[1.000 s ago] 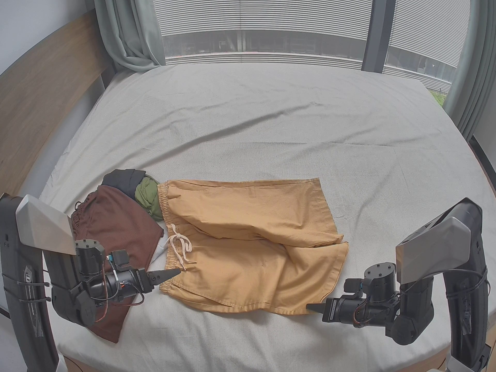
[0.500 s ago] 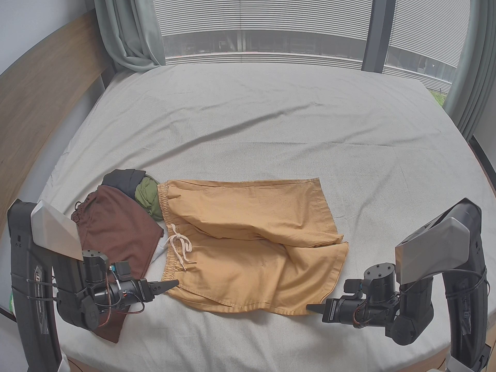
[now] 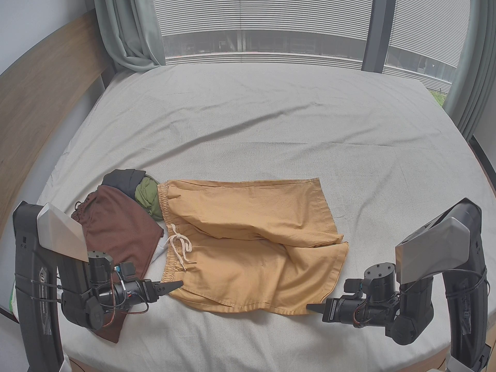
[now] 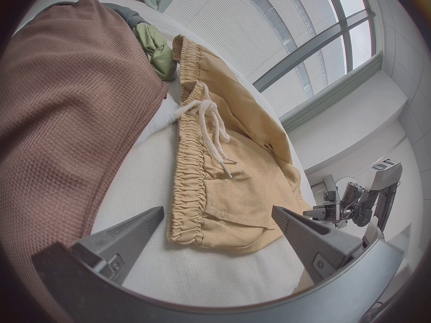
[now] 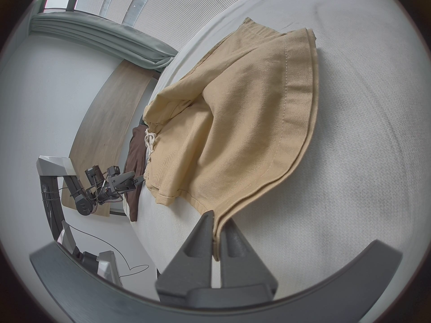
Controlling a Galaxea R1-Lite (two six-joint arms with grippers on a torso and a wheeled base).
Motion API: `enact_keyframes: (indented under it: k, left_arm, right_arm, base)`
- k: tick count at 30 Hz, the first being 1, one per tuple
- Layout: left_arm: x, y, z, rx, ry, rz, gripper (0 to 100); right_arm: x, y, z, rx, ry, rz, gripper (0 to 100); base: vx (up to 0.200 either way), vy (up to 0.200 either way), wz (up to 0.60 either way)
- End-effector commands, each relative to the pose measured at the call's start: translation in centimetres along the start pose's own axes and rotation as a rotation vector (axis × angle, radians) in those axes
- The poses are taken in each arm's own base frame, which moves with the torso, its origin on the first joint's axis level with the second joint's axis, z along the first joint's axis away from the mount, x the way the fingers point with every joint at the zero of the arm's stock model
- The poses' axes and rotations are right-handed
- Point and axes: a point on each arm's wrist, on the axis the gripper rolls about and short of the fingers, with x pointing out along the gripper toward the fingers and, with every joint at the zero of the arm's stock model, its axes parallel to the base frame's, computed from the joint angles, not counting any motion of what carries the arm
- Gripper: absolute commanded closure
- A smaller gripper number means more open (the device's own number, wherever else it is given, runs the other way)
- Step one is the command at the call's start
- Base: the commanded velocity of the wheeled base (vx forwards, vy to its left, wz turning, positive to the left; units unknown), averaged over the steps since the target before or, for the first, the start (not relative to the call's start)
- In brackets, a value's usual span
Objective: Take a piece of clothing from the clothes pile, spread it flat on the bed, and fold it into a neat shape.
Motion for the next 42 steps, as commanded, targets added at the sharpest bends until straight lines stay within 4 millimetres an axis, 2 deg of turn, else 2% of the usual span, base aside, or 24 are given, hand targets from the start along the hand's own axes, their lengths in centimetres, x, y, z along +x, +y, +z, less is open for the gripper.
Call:
enact_keyframes:
  k: [1,9,10,24,32,42]
  left_arm:
    - [0.1,0.0,-0.1,0.0,0.004,-0.002,0]
    - [0.2,0.1,-0.1,0.0,0.003,-0.002,0]
    - [0.3,0.1,-0.1,0.001,0.003,-0.003,100]
    - [0.2,0.0,-0.1,0.003,0.005,-0.004,100]
    - [-0.3,-0.1,-0.4,0.002,0.015,-0.002,100]
    - [-2.1,-1.0,-1.3,0.002,0.053,0.008,100]
  right_arm:
    - [0.0,0.0,0.0,0.0,0.0,0.0,100]
    - [0.0,-0.1,0.0,0.001,-0.001,-0.001,100]
    - [0.0,-0.1,0.0,0.001,-0.001,-0.001,100]
    - [-0.1,-0.1,-0.1,0.0,0.003,-0.005,100]
    - [-1.1,-0.5,-0.3,-0.031,0.017,-0.033,100]
    - [-4.4,-1.7,-1.8,-0.042,0.085,-0.122,100]
  base:
    - [0.0,0.0,0.0]
    - [0.0,0.0,0.0]
    - [0.0,0.0,0.0]
    - [0.0,0.0,0.0]
    - [0.0,0.0,0.0]
    - [0.0,0.0,0.0]
